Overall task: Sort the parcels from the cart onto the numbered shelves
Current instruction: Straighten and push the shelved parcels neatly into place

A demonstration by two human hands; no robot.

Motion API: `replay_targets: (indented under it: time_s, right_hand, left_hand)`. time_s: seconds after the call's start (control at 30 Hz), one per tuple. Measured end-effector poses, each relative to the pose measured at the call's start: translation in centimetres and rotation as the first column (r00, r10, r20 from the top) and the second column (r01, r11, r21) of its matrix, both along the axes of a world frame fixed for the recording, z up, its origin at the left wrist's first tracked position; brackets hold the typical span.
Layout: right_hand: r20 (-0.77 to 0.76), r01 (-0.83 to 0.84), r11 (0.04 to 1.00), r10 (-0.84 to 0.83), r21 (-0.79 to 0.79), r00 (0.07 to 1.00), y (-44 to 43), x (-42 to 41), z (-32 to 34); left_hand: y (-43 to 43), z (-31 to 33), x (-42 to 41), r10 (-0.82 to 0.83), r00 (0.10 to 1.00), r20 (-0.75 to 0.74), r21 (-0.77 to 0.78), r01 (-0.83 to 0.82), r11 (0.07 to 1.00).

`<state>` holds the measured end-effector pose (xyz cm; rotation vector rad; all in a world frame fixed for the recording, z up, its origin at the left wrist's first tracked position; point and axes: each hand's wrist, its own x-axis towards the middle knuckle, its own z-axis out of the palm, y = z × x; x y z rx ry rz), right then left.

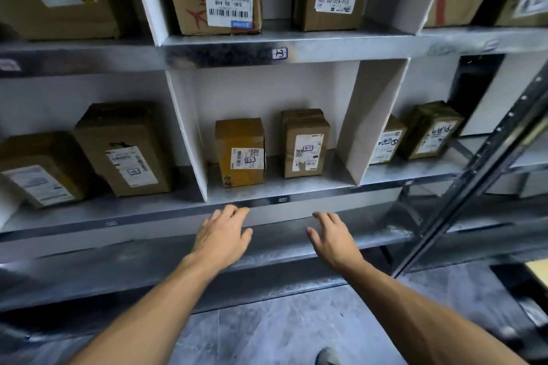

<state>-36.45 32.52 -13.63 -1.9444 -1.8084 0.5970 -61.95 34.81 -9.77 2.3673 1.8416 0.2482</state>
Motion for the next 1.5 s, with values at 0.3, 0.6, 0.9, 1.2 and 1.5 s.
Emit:
replay_targets:
  time_s: [0.3, 0.6, 0.9, 1.2, 1.5]
  right_hand:
    - [0.141, -0.078, 0.996, 0.071, 0.040, 0.987, -4.1, -0.6, 1.6]
    - [0.377, -0.226, 0.970, 0.178, 0.087, 0.909, -7.1, -1.9, 4.4]
    - [0.447, -0.490, 0.866, 0.400, 0.101, 0.800, -8.8, -12.9, 6.6]
    - [0.480, -0.641, 0.748, 0.505, 0.170, 0.717, -8.8, -33.6, 9.9]
    - [0.427, -0.661, 0.673, 0.518, 0.332, 0.742, -8.7, -57.3, 16.8]
  left_hand:
    - [-3.5, 0.5, 0.4, 0.008, 1.000, 0.027, 0.004, -0.008, 1.000]
    - [-9.2, 2.6, -1.5, 0.112, 0.994, -0.011, 0.041, -0.112, 0.993]
    - [-16.8, 5.2, -10.8, 0.327, 0.945, -0.025, 0.068, -0.325, 0.943]
    - [-22.5, 8.5, -30.8, 0.541, 0.841, 0.016, 0.165, -0.536, 0.828]
    - [-24.9, 14.3, -51.6, 0.599, 0.800, -0.020, 0.281, -0.571, 0.772]
